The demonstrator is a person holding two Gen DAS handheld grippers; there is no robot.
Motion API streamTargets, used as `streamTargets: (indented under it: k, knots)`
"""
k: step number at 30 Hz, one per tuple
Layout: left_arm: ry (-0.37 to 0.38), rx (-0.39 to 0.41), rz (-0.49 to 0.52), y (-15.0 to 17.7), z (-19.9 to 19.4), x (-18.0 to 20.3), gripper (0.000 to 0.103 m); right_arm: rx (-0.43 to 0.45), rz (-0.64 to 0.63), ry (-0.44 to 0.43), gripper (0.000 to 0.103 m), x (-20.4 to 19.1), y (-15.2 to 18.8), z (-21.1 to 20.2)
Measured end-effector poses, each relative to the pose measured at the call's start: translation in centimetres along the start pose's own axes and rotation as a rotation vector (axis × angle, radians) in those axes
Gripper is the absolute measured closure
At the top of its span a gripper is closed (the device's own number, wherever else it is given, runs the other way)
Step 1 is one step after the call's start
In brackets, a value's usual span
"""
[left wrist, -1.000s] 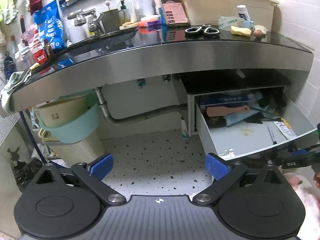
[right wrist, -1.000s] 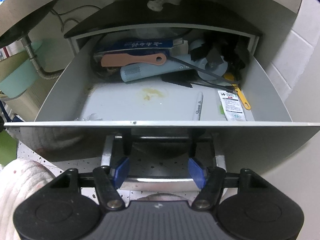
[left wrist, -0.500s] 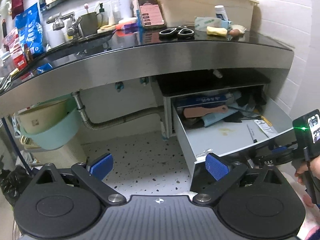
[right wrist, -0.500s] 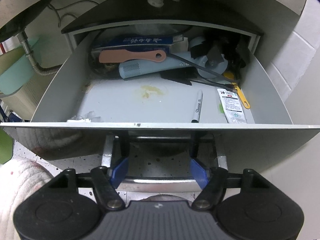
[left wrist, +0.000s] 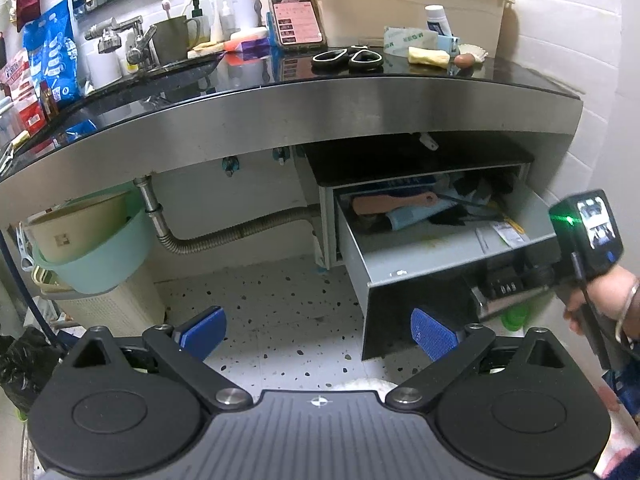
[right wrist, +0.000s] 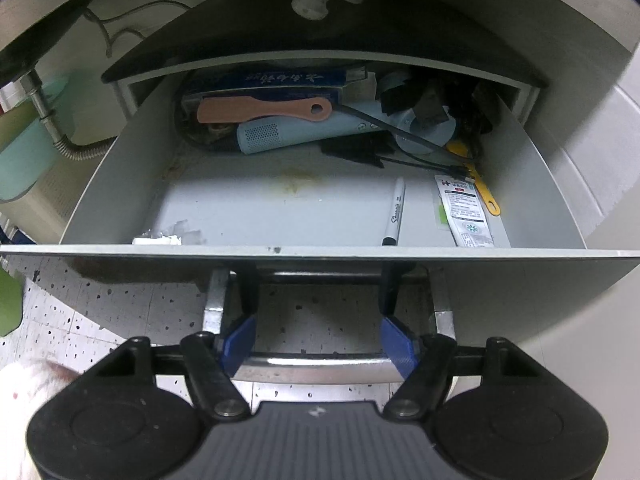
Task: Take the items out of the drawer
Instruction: 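Push the black drawer closed by its handle with the right tool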
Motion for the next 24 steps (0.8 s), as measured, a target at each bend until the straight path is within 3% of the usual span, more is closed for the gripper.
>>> streamTargets:
  k: [16, 24]
  knots:
    - [0.032, -0.021, 0.046, -0.8, 0.4, 1.3, 0.003, -0.005, -0.002, 0.004, 0.034, -0.6, -6.5, 3.1]
    - [0.048, -0.029, 0.031, -1.6, 0.7, 1.3, 0.003, 0.000, -0.003, 0.005, 0.034, -0.2, -6.9, 4.2]
Point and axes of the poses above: each gripper's, at about its wrist camera, not at the fingertips, and z roughly the way its jaws point, x to its right, y to its underside, the point moved 2 cm from there along z, roughly the way its jaws point, and after that the axes turned 8 degrees about y, right-handed, at the moved point
